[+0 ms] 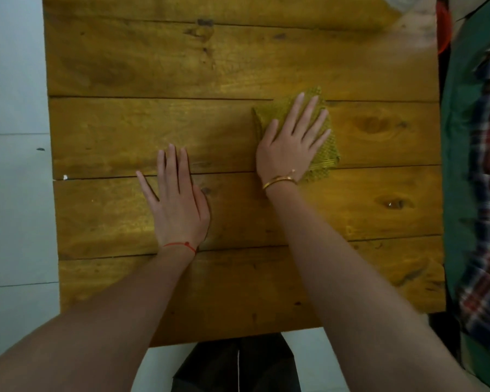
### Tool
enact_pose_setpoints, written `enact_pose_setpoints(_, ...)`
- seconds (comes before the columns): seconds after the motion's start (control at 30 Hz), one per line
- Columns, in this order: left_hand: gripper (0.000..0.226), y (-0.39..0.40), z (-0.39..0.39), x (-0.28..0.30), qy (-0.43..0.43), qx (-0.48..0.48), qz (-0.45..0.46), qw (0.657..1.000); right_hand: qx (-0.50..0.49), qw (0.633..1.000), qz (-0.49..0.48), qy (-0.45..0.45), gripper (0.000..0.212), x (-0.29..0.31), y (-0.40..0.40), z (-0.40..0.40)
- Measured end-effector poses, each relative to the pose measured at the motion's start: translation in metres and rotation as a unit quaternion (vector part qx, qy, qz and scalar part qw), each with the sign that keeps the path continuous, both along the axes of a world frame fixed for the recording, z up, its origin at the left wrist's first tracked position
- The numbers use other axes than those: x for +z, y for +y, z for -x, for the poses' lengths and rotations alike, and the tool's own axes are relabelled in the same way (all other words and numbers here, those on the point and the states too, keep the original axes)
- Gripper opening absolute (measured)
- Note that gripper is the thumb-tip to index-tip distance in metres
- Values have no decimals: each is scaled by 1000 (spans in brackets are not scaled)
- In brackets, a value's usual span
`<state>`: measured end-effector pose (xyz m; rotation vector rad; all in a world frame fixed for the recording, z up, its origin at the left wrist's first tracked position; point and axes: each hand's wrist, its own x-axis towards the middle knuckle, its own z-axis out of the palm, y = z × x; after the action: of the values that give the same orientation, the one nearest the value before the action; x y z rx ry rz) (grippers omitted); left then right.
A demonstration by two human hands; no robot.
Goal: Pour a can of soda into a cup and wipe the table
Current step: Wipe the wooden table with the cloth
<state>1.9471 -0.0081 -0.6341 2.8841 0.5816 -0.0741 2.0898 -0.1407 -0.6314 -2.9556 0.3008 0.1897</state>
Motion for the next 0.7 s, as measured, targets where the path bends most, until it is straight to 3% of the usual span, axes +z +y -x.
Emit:
enact_pose_setpoints(0.17,62,0,-3,-1,15,1,-9,1000,220,975,-42,-1,62,1,34,16)
enact_pose_setpoints(0.23,62,0,-2,0,18,-1,-13,1000,266,963,-51,5,62,0,32,17)
enact_pose_setpoints(0.33,63,1,-3,0,22,-1,-18,1000,221,975,-26,1,62,0,4,-8)
enact_pose_setpoints(0.4,63,2,-3,-1,21,0,-11,1000,84,996,1,14,62,0,-28,-39)
enact_pose_setpoints(0.5,63,1,-4,-1,28,-3,-19,999,-70,997,-5,28,63,2,-50,-71)
enact_pose_setpoints(0.6,63,1,-4,-2,29,-5,-28,999,-18,999,4,25,64,4,-21,-70)
enact_pose_setpoints(0.7,63,1,-4,-4,20,-2,-21,1000,132,991,-12,19,66,4,28,-50)
